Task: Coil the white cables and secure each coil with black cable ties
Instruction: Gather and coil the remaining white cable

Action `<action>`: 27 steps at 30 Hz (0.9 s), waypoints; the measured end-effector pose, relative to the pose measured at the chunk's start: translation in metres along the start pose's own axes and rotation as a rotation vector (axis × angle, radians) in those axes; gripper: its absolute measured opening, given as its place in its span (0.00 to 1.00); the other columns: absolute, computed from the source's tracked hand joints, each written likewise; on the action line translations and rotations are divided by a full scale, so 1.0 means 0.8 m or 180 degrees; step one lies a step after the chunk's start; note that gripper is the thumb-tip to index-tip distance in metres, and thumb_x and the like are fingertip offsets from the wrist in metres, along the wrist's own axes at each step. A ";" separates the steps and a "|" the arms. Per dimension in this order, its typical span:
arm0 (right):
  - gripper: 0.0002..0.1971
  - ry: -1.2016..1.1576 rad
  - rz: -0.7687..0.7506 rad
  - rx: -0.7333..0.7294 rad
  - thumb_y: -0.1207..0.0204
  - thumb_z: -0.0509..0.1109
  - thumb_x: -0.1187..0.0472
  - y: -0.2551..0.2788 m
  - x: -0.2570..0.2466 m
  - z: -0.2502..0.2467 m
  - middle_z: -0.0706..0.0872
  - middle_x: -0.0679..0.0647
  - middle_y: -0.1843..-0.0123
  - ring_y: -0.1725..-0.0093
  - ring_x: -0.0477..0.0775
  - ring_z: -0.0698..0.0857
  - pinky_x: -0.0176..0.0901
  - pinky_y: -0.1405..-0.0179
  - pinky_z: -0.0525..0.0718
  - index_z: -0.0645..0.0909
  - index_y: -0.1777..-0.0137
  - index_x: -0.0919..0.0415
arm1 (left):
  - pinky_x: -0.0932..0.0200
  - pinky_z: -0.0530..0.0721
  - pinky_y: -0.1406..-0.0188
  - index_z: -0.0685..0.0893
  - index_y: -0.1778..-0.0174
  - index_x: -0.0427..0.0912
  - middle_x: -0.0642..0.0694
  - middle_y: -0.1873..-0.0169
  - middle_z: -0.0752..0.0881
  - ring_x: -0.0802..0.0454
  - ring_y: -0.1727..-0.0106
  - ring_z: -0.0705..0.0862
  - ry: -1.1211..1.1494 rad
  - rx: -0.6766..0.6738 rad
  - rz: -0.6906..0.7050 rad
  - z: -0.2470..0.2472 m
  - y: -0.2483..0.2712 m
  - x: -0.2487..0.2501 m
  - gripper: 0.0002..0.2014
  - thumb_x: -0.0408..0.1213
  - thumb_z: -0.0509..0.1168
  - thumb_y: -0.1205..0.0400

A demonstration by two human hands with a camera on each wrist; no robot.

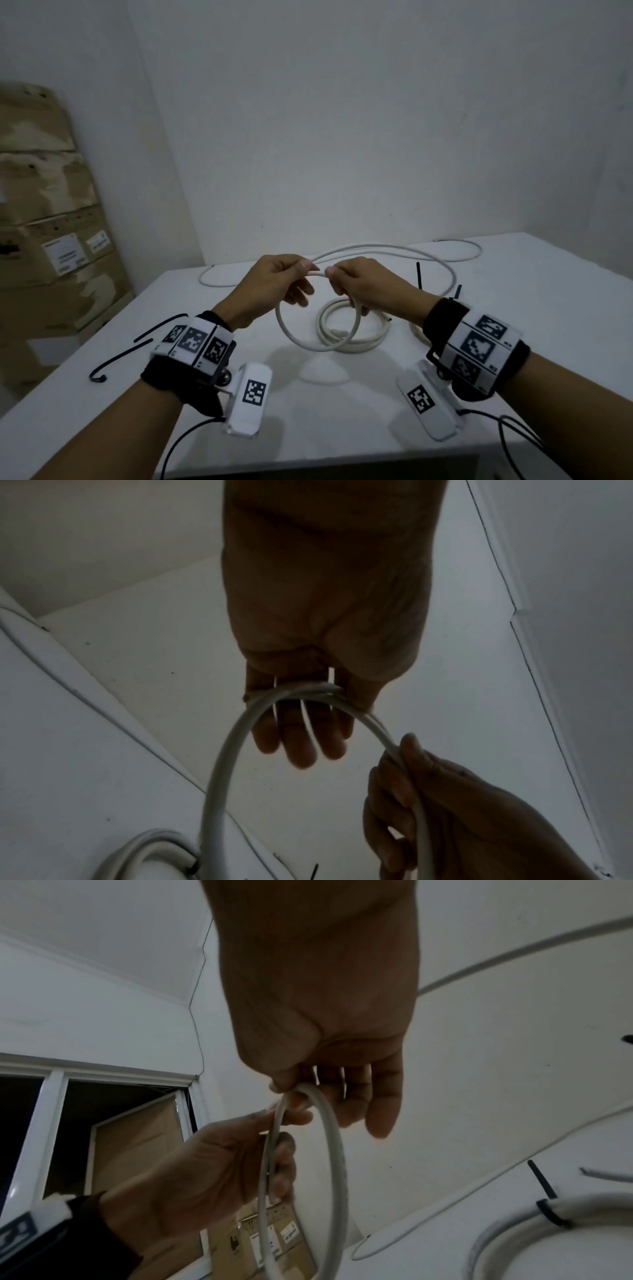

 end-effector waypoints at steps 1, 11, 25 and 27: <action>0.21 0.0087 -0.0080 0.0144 0.16 0.57 0.49 0.000 -0.005 -0.007 0.75 0.50 0.74 0.73 0.53 0.78 0.41 0.75 0.78 0.77 0.69 0.57 | 0.55 0.82 0.71 0.88 0.53 0.41 0.43 0.72 0.84 0.50 0.73 0.82 0.0064 -0.0024 0.0012 0.001 0.001 0.002 0.14 0.43 0.60 0.14; 0.30 0.2125 -0.1346 0.1524 0.29 0.61 0.33 0.032 -0.067 -0.058 0.81 0.54 0.47 0.50 0.54 0.79 0.45 0.51 0.75 0.78 0.38 0.57 | 0.64 0.59 0.81 0.89 0.55 0.39 0.54 0.80 0.67 0.58 0.79 0.61 0.0298 0.0115 0.0158 -0.009 0.002 0.025 0.14 0.42 0.61 0.15; 0.15 0.0214 -0.0413 0.0838 0.16 0.60 0.54 0.009 -0.016 -0.072 0.73 0.42 0.84 0.81 0.44 0.67 0.30 0.79 0.64 0.86 0.58 0.56 | 0.59 0.81 0.74 0.84 0.58 0.31 0.39 0.71 0.84 0.47 0.72 0.81 0.1184 0.0156 -0.0167 -0.006 0.009 0.016 0.14 0.30 0.55 0.14; 0.15 -0.0323 -0.0265 0.0834 0.16 0.61 0.53 0.008 -0.005 -0.067 0.68 0.43 0.84 0.80 0.43 0.63 0.32 0.79 0.63 0.86 0.58 0.57 | 0.57 0.83 0.74 0.81 0.57 0.30 0.37 0.71 0.85 0.44 0.73 0.83 0.1519 0.0134 -0.0254 -0.001 0.011 0.013 0.14 0.29 0.52 0.14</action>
Point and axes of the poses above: each hand's wrist, its own y-axis away from the middle knuckle, its own z-axis out of the palm, x = y × z, the point moved 10 cm from there along -y, towards the middle knuckle
